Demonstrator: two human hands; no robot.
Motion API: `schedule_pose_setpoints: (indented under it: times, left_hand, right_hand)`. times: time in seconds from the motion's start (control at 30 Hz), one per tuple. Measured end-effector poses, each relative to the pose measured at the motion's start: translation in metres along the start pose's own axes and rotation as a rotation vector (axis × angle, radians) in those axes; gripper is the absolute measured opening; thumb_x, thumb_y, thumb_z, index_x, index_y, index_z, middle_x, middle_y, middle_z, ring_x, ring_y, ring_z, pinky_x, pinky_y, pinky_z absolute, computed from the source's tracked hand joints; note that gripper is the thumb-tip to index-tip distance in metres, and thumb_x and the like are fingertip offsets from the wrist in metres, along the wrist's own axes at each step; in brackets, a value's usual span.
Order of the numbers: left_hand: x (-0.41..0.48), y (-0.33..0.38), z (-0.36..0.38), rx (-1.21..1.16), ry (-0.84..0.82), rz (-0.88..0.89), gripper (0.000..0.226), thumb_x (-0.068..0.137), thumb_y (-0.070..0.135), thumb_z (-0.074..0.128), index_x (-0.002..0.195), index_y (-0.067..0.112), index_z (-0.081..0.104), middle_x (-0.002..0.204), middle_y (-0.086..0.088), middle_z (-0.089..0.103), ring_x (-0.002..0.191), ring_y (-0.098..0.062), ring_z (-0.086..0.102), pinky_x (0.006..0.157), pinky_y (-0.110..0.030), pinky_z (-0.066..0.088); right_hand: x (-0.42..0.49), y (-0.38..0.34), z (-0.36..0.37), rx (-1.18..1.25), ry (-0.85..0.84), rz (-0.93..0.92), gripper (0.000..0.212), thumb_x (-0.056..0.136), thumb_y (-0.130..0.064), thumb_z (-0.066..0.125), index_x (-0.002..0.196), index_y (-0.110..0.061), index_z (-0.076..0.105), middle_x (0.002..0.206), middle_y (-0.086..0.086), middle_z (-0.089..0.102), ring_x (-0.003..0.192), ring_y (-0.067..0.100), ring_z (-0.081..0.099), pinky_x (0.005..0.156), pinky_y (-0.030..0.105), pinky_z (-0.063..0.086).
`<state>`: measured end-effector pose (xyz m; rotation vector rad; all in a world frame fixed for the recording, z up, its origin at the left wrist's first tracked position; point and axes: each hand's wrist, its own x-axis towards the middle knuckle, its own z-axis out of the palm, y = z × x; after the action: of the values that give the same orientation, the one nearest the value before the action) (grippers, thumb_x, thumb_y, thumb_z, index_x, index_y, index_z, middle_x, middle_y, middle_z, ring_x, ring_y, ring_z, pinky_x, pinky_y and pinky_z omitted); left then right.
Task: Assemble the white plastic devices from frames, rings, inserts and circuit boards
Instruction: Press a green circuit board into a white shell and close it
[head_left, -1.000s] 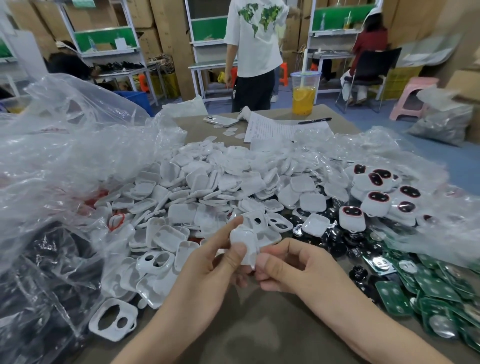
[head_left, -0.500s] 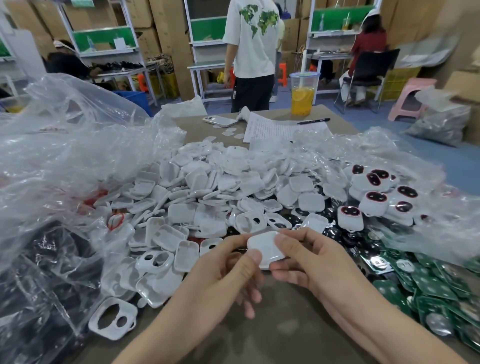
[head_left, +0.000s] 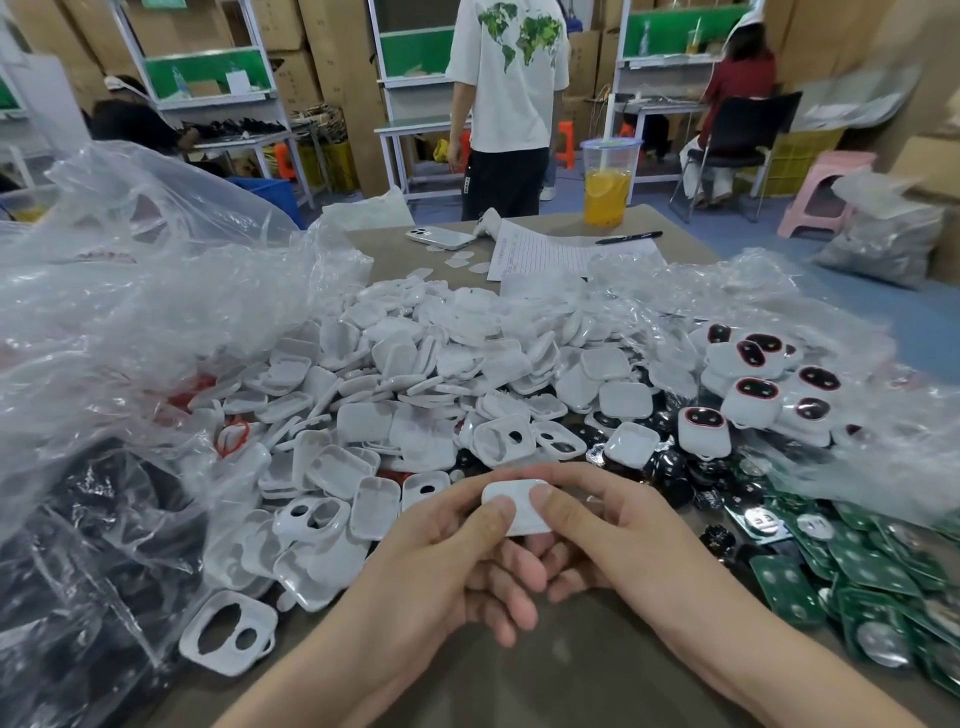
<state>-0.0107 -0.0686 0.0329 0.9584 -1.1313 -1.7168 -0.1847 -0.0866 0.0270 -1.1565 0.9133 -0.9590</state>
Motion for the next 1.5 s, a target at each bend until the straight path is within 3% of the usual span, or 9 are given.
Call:
schedule_pose_setpoints:
  times: [0.5, 0.8, 0.9, 1.03, 1.13, 1.23, 1.3, 1.4, 1.5]
  left_hand:
    - [0.002, -0.007, 0.0, 0.027, 0.008, 0.02, 0.026, 0.097, 0.027, 0.056, 0.114, 0.027, 0.075, 0.07, -0.018, 0.068, 0.054, -0.021, 0.067, 0.049, -0.026, 0.052]
    - [0.001, -0.007, 0.001, 0.022, 0.017, 0.023, 0.027, 0.101, 0.022, 0.052, 0.111, 0.027, 0.076, 0.069, -0.017, 0.068, 0.053, -0.021, 0.067, 0.048, -0.025, 0.051]
    - [0.0, -0.002, 0.002, 0.016, 0.01, 0.027, 0.026, 0.098, 0.025, 0.053, 0.11, 0.027, 0.076, 0.066, -0.016, 0.066, 0.048, -0.019, 0.064, 0.044, -0.024, 0.048]
    - [0.0, 0.002, 0.001, 0.047, 0.025, 0.01, 0.025, 0.096, 0.029, 0.052, 0.099, 0.025, 0.078, 0.062, -0.015, 0.063, 0.042, -0.018, 0.058, 0.039, -0.023, 0.044]
    - [-0.003, 0.001, -0.002, 0.3, 0.071, 0.029, 0.022, 0.104, 0.031, 0.05, 0.109, 0.033, 0.071, 0.062, -0.012, 0.065, 0.043, -0.019, 0.057, 0.04, -0.024, 0.043]
    - [-0.007, -0.007, -0.011, 0.81, 0.3, 0.187, 0.026, 0.1, 0.046, 0.047, 0.123, 0.047, 0.058, 0.061, 0.011, 0.064, 0.046, -0.003, 0.053, 0.05, -0.013, 0.041]
    - [-0.01, -0.011, -0.013, 1.112, 0.39, 0.321, 0.032, 0.093, 0.059, 0.043, 0.121, 0.051, 0.056, 0.073, 0.028, 0.06, 0.064, 0.007, 0.056, 0.061, -0.011, 0.039]
    - [-0.01, -0.012, -0.01, 1.171, 0.435, 0.328, 0.046, 0.081, 0.076, 0.035, 0.115, 0.054, 0.058, 0.103, 0.033, 0.054, 0.096, 0.013, 0.054, 0.076, -0.01, 0.04]
    - [-0.008, -0.011, -0.006, 1.17, 0.418, 0.242, 0.049, 0.073, 0.084, 0.034, 0.106, 0.056, 0.058, 0.104, 0.032, 0.053, 0.101, 0.015, 0.051, 0.077, -0.009, 0.039]
  right_hand:
    - [-0.001, 0.005, -0.001, -0.066, 0.025, -0.023, 0.033, 0.081, -0.039, 0.071, 0.111, -0.023, 0.07, 0.075, 0.01, 0.074, 0.059, 0.017, 0.066, 0.058, 0.021, 0.053]
    - [-0.001, 0.005, -0.001, -0.079, 0.039, -0.025, 0.022, 0.088, -0.026, 0.071, 0.11, -0.022, 0.071, 0.071, 0.009, 0.074, 0.055, 0.014, 0.065, 0.055, 0.02, 0.052]
    - [0.001, 0.004, -0.002, -0.064, 0.031, -0.044, 0.031, 0.081, -0.036, 0.072, 0.109, -0.023, 0.072, 0.071, 0.009, 0.073, 0.059, 0.016, 0.068, 0.056, 0.021, 0.053]
    - [0.0, 0.005, -0.005, -0.146, -0.031, -0.072, 0.039, 0.083, -0.024, 0.076, 0.121, -0.024, 0.065, 0.075, 0.003, 0.072, 0.065, 0.015, 0.069, 0.062, 0.021, 0.054]
    - [-0.004, 0.005, -0.008, -0.474, 0.02, -0.138, 0.034, 0.085, -0.028, 0.078, 0.11, -0.047, 0.064, 0.089, -0.007, 0.074, 0.074, 0.007, 0.068, 0.069, 0.017, 0.051]
    - [-0.006, 0.007, -0.01, -0.761, 0.061, -0.191, 0.032, 0.078, -0.046, 0.077, 0.104, -0.051, 0.06, 0.091, -0.025, 0.067, 0.077, -0.004, 0.063, 0.069, 0.009, 0.043]
    - [-0.007, 0.01, -0.008, -0.855, 0.044, -0.217, 0.032, 0.073, -0.059, 0.071, 0.1, -0.055, 0.056, 0.096, -0.034, 0.059, 0.082, -0.007, 0.059, 0.071, 0.008, 0.041]
    - [-0.006, 0.017, -0.004, -0.976, 0.038, -0.26, 0.044, 0.064, -0.075, 0.052, 0.104, -0.056, 0.053, 0.098, -0.038, 0.055, 0.091, -0.011, 0.052, 0.073, 0.007, 0.037]
    - [-0.003, 0.02, -0.001, -1.036, 0.055, -0.267, 0.063, 0.06, -0.077, 0.042, 0.115, -0.049, 0.056, 0.09, -0.028, 0.057, 0.089, -0.01, 0.048, 0.074, 0.01, 0.036]
